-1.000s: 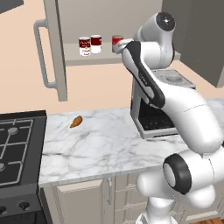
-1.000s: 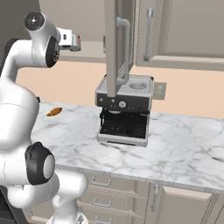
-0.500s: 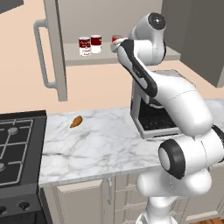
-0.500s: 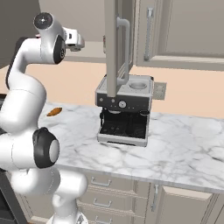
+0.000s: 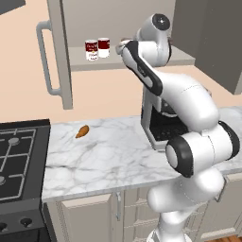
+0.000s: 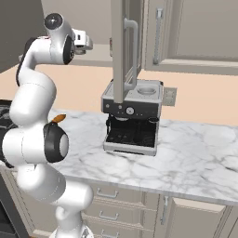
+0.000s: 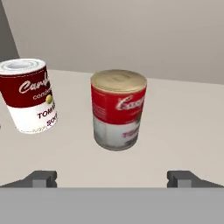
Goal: Stack two cans on top of the other two cans in the cabinet.
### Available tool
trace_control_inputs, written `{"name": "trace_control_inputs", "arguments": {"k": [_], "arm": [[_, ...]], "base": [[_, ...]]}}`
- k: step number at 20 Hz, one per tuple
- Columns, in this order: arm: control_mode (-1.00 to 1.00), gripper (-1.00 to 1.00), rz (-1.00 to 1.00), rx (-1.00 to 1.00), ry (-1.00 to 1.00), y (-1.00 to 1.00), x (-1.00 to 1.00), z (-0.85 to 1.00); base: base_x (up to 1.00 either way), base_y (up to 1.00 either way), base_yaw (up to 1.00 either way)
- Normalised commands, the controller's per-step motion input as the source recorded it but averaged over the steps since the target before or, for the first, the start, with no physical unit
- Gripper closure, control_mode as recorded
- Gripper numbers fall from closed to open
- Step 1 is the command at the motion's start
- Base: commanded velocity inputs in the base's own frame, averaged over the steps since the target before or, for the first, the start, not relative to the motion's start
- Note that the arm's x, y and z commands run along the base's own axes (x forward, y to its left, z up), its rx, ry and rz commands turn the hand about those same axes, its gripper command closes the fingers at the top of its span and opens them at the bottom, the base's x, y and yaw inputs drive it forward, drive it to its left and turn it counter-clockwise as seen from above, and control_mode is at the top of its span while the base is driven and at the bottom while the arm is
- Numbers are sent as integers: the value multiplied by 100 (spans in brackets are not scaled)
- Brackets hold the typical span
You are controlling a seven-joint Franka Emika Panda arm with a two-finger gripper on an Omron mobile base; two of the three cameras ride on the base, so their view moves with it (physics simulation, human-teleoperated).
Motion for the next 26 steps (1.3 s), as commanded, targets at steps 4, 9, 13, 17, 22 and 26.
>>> {"name": "trace_control_inputs", "arguments": {"k": [4, 9, 13, 17, 22, 26], "arm": [[-100, -100, 0, 0, 2, 3, 40, -9], [-100, -100, 0, 0, 1, 0, 40, -6], [-100, -100, 0, 0, 0, 3, 41, -6], [-100, -100, 0, 0, 0, 5, 29, -5], [-100, 100, 0, 0, 0, 6, 19, -4], [-100, 100, 0, 0, 0, 0, 0, -2]], "base": [[0, 0, 0], [0, 0, 0], [0, 0, 0], [0, 0, 0], [0, 0, 0], [0, 0, 0]]}}
